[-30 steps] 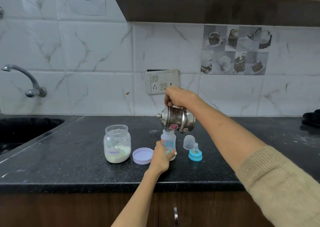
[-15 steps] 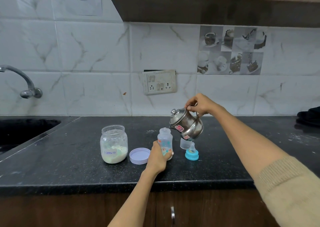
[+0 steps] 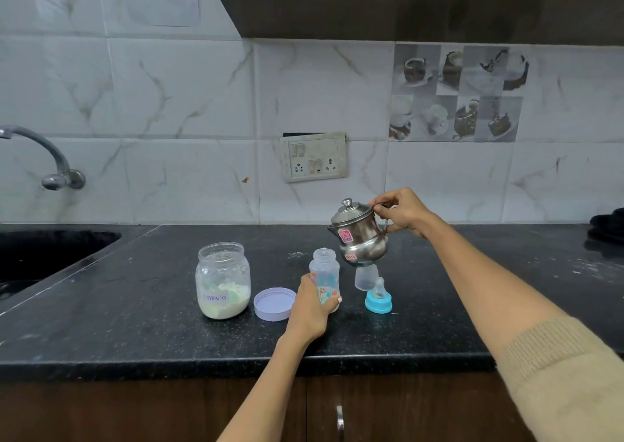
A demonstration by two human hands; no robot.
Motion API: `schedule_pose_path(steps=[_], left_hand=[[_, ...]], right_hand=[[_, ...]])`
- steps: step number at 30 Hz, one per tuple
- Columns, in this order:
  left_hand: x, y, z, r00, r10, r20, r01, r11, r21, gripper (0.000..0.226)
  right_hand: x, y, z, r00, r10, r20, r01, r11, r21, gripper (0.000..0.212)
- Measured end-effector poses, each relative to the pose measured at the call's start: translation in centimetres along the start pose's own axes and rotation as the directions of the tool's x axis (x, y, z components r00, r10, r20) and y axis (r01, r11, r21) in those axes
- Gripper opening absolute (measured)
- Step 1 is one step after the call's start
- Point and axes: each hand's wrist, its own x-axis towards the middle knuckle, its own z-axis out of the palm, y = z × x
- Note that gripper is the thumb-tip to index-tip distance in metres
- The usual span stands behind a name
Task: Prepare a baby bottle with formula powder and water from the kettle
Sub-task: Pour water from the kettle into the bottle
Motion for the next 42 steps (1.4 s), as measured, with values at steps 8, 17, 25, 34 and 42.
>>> schedule_pose_path(steps=[8, 17, 25, 34, 42], left_hand=[[0.1, -0.4, 0.2, 1.0, 0.014, 0.004, -0.014, 1.0, -0.001, 0.051], [0.3, -1.0, 0.5, 0.999, 0.053, -0.01, -0.053, 0.998, -0.018, 0.055], [0.4, -1.1, 0.6, 0.999, 0.046, -0.024, -0.047, 0.999, -0.02, 0.054], [0.4, -1.3, 0.7, 0.999, 0.042, -0.016, -0.043, 0.999, -0.022, 0.057], [0.0, -1.0, 0.4, 0.998, 0.059, -0.004, -0.059, 0.998, -0.019, 0.056]], right_hand=[[2.4, 2.1, 4.1, 0.998, 0.034, -0.06, -0.024, 0.985, 0.169, 0.019], [5.8, 5.8, 7.4, 0.991, 0.108, -0.076, -0.086, 0.964, 0.253, 0.02], [7.2, 7.2, 9.8, 0.991, 0.122, -0.048, -0.104, 0.954, 0.28, 0.023], [7.9, 8.9, 10.5, 0.991, 0.127, -0.032, -0.113, 0.953, 0.281, 0.021], [6.4, 7.4, 6.1, 0.992, 0.116, 0.057, -0.121, 0.986, 0.112, 0.039]])
